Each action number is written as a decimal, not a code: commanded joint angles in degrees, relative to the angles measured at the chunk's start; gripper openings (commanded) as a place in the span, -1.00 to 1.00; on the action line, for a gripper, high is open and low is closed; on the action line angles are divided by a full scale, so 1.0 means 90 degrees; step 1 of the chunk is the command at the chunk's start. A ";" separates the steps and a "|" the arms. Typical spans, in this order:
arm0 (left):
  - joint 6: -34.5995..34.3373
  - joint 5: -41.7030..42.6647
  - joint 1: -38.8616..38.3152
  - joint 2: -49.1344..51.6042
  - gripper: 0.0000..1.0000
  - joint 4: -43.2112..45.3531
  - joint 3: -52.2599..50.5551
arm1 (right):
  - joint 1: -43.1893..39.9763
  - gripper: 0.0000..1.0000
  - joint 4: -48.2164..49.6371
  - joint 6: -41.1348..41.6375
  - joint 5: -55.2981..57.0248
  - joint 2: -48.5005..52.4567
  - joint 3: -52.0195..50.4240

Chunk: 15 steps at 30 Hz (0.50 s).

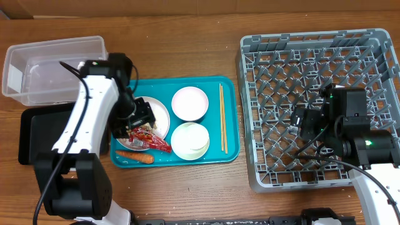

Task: Sort waste into correct bins and load items into the dishwasher
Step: 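Grasp the red snack wrapper on the plate with left gripper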

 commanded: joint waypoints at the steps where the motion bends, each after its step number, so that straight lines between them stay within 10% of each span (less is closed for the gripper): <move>1: -0.0903 0.0136 -0.0182 -0.0097 0.52 0.0374 -0.0566 | -0.0017 1.00 -0.0015 0.0027 0.0063 -0.0039 0.0182; 15: -0.2319 -0.0270 -0.0627 -0.0095 0.32 0.1685 -0.1659 | -0.0017 1.00 -0.0019 0.0027 -0.0010 -0.0039 0.0182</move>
